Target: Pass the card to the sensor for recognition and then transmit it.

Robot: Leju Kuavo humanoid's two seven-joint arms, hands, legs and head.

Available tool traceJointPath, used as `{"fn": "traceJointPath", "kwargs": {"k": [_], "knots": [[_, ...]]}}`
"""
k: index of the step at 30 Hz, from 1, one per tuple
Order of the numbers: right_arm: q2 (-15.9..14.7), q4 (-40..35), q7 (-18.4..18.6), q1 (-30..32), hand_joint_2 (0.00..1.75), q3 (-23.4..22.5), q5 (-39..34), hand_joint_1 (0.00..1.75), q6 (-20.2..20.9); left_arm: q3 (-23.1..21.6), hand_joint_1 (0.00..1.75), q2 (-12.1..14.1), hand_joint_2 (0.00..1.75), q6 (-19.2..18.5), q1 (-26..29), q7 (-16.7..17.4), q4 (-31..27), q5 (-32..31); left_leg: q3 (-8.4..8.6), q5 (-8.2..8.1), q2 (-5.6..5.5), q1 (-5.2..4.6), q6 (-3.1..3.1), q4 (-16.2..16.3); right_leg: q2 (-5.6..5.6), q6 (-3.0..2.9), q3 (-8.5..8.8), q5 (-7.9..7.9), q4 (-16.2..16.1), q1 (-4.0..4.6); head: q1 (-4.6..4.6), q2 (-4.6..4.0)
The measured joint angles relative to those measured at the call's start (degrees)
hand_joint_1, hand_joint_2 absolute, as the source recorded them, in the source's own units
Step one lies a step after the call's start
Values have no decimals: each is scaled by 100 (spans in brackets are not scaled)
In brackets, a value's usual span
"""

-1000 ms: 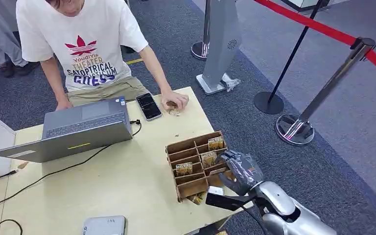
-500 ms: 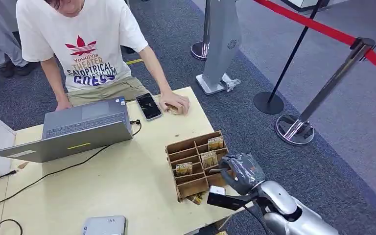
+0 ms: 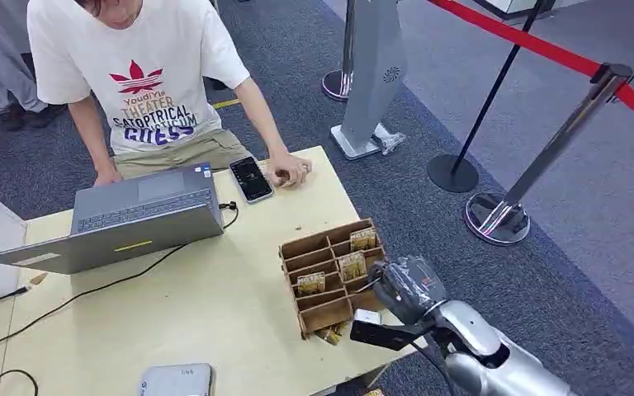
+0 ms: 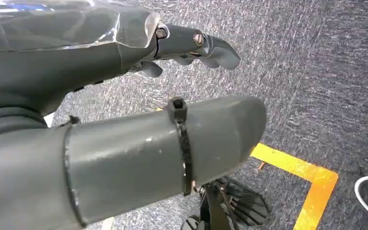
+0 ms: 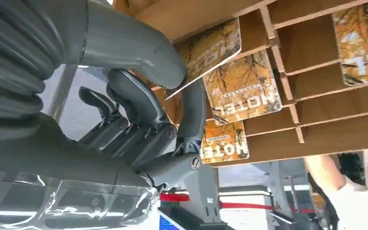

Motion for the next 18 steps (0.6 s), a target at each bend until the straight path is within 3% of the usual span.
{"fn": "traceJointPath", "kwargs": {"k": [7, 18], "knots": [[-18, 2, -625, -534, 175, -77, -529, 175, 442, 0, 0, 7, 0, -9, -21, 0, 0, -94, 5, 1, 4, -1, 0, 0, 3, 0, 0, 2, 0, -1, 0, 0], [-286, -20, -938, -1104, 175, -212, -1071, 175, 669, 0, 0, 28, 0, -31, -33, 11, 0, -223, 3, 1, 3, -1, 0, 0, 2, 0, -1, 1, 0, 0, 0, 0]]}}
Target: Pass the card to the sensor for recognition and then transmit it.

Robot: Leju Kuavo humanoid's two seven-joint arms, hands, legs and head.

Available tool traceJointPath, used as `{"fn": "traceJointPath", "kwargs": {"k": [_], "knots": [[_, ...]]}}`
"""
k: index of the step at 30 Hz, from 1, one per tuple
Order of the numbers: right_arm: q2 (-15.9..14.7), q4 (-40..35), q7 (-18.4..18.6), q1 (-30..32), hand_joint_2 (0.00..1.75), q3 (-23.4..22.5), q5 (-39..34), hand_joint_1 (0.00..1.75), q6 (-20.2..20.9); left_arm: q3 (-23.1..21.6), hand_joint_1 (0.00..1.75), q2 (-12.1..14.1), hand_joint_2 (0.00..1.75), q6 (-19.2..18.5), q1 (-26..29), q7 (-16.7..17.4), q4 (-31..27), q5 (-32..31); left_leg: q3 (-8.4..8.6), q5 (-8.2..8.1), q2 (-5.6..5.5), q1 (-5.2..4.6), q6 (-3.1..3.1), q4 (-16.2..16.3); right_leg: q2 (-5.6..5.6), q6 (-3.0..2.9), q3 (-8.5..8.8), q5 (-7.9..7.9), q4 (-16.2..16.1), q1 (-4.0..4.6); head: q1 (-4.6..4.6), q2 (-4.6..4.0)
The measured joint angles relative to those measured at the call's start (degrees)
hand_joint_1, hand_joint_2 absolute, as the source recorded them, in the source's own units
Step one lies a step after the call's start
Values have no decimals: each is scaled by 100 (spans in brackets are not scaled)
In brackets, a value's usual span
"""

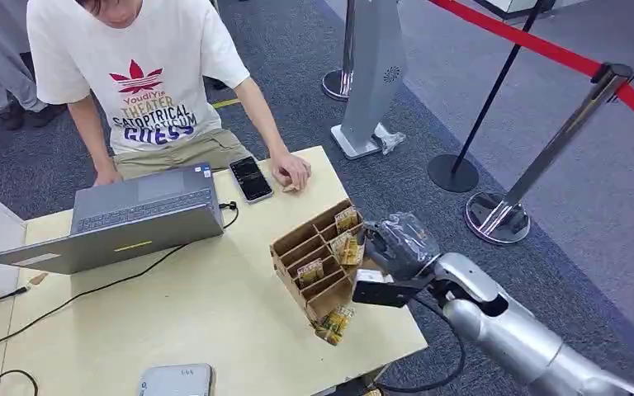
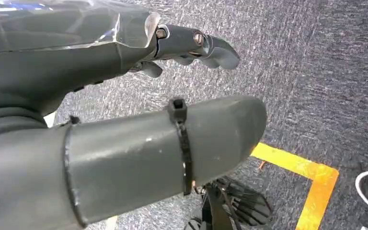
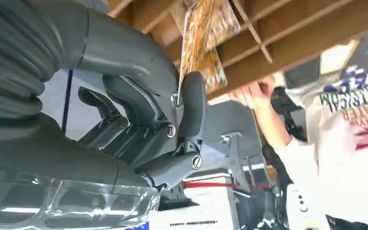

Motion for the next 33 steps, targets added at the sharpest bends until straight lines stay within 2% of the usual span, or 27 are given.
{"fn": "traceJointPath", "kwargs": {"k": [10, 16, 22, 27, 33], "knots": [[-109, 11, -310, -899, 175, -70, -856, 175, 384, -4, 0, 33, 0, -33, -24, 76, 0, -116, 2, 3, 1, 0, 1, 0, 0, 0, 1, 2, 1, 0, 0, 0], [46, 326, -601, -1660, 175, 99, -1174, 175, 470, -22, 0, 17, 0, -7, -98, 103, 0, -175, -3, 3, 0, 1, 1, 0, 0, -1, 3, 2, 5, 0, 0, 0], [595, 1124, -782, -2664, 175, 486, -1370, 175, 444, -70, 0, 4, 0, -7, -179, 96, 0, -326, 1, 9, -3, 3, 1, 0, -2, -1, 3, 3, 6, 2, 0, 0], [1177, 1778, -813, -3219, 175, 811, -1399, 175, 346, -125, 0, 2, 0, -2, -204, 162, 0, -443, 2, 9, -1, 4, 0, 0, 1, -2, 2, 3, 9, 2, -2, 0], [1707, 2486, -828, -3697, 175, 1006, -1403, 175, 262, -227, 0, 0, 0, 2, -210, 186, 0, -549, -1, 9, -6, 4, 0, 0, -3, -2, 1, 3, 9, 1, 0, 0]]}}
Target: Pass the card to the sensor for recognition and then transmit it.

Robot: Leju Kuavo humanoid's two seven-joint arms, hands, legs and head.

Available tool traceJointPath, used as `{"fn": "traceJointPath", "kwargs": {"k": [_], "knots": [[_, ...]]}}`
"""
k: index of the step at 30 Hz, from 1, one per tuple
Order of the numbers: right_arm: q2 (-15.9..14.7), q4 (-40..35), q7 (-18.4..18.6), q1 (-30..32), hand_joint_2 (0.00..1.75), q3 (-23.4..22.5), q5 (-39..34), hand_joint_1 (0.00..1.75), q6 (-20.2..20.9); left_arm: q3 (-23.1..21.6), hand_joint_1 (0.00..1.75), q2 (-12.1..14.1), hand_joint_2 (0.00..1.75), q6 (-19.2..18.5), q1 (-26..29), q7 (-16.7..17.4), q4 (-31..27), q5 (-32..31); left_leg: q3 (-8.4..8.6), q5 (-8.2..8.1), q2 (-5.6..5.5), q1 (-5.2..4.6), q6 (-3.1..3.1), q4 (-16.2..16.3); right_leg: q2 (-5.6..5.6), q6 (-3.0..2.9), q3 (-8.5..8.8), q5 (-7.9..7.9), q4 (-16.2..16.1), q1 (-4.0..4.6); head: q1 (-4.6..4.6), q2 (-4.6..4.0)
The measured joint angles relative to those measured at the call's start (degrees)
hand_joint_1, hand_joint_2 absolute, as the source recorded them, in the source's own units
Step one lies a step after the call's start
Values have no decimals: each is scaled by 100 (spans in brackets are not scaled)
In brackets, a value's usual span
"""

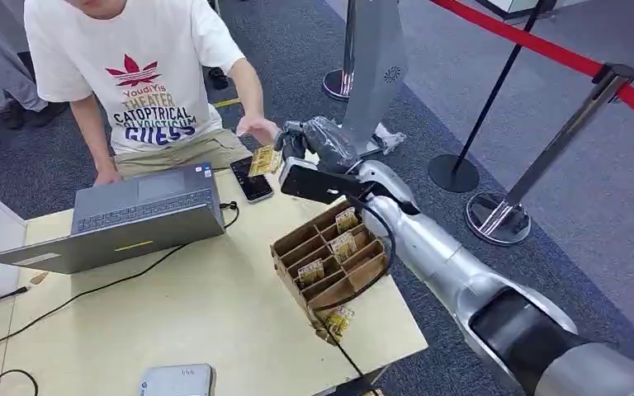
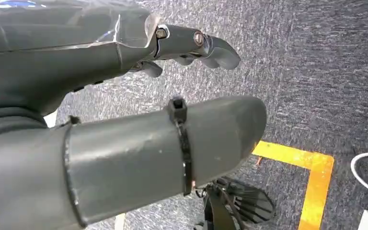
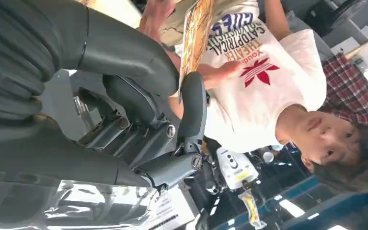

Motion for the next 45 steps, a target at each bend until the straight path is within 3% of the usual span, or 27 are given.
{"fn": "traceJointPath", "kwargs": {"k": [9, 10, 11, 21, 28, 37, 45], "knots": [[692, 814, -22, -287, 175, 192, 135, 175, 6, -13, 0, 24, 0, 22, -17, 109, 0, 2, 0, 0, 0, 0, 0, 0, 0, 0, 0, 0, 0, 0, 0, 0], [741, 878, -22, -314, 175, 210, 164, 66, 11, -13, 0, 26, 0, 28, -16, 111, 0, 11, 0, 0, -1, 0, 0, 0, 0, 0, 0, 0, 0, 0, 0, 0], [806, 963, -22, -350, 175, 231, 177, 2, 22, -13, 0, 31, 0, 39, -15, 111, 0, 28, 0, 0, -1, 0, 0, 0, 0, 0, 0, 0, 0, 0, 0, 0], [1047, 1409, 2, -429, 175, 354, 192, 0, -127, -13, 0, 79, 0, 55, -3, 155, 0, 68, 0, 0, -1, 0, 0, 0, -1, 0, 0, 0, -1, 0, 0, 0], [1125, 1330, -201, -127, 175, 352, 83, 0, -383, 13, 0, 81, 0, 70, 9, 173, 0, 142, 1, -1, -2, 0, 0, 0, -2, 0, -2, -1, -2, 0, 0, 0], [1195, 60, -691, 1163, 175, 50, -1107, 0, -570, 53, 0, 63, 0, 136, 35, 258, 0, 175, -4, -2, -6, 0, 0, 0, -9, 0, -4, -4, -2, 1, 0, 0], [1414, -938, -820, 2279, 175, -11, -1622, 0, -719, 179, 0, -13, 0, 236, 44, 271, 0, 275, -5, -4, -5, 0, -3, -1, -8, -1, -7, -4, -3, 0, 0, 0]]}}
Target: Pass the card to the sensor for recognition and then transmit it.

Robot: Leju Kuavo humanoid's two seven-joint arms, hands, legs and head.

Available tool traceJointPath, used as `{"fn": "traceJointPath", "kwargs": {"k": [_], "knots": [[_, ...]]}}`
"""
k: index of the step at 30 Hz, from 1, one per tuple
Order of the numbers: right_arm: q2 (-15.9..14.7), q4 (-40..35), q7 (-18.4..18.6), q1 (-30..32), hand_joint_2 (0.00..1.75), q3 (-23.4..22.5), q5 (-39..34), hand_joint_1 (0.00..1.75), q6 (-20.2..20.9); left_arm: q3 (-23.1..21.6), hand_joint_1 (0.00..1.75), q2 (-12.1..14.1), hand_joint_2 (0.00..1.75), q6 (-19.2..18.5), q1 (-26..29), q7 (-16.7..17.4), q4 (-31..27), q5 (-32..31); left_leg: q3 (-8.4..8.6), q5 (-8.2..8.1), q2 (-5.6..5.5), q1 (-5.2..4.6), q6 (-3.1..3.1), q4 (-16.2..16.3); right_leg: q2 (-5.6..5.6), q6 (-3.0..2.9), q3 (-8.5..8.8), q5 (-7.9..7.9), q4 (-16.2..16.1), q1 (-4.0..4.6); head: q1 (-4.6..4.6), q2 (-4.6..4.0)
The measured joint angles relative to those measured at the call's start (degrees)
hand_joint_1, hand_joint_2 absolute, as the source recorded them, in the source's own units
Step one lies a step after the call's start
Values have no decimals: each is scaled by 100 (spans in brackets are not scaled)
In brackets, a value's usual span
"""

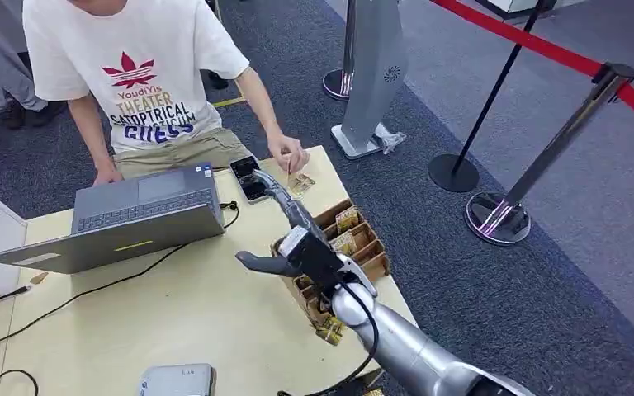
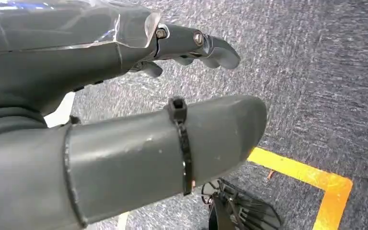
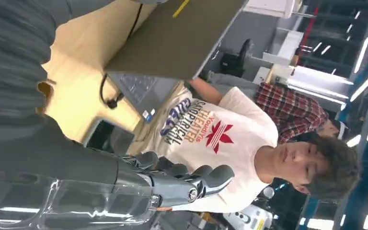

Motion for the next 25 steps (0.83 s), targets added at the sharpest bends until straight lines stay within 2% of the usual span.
{"fn": "traceJointPath", "kwargs": {"k": [12, 25], "knots": [[234, -763, -50, 1195, 175, -284, -79, 0, -225, -2, 0, -74, 0, -57, -11, -107, 0, -210, 0, 0, 1, 0, 0, 0, 2, 0, -2, 0, -1, 0, 0, 0], [391, -835, -79, 1434, 175, -387, -127, 0, -221, -42, 0, -142, 0, -122, -36, -164, 0, -411, 2, 0, 2, 0, 0, 0, 3, 0, -1, 1, -1, 0, 0, 0]]}}
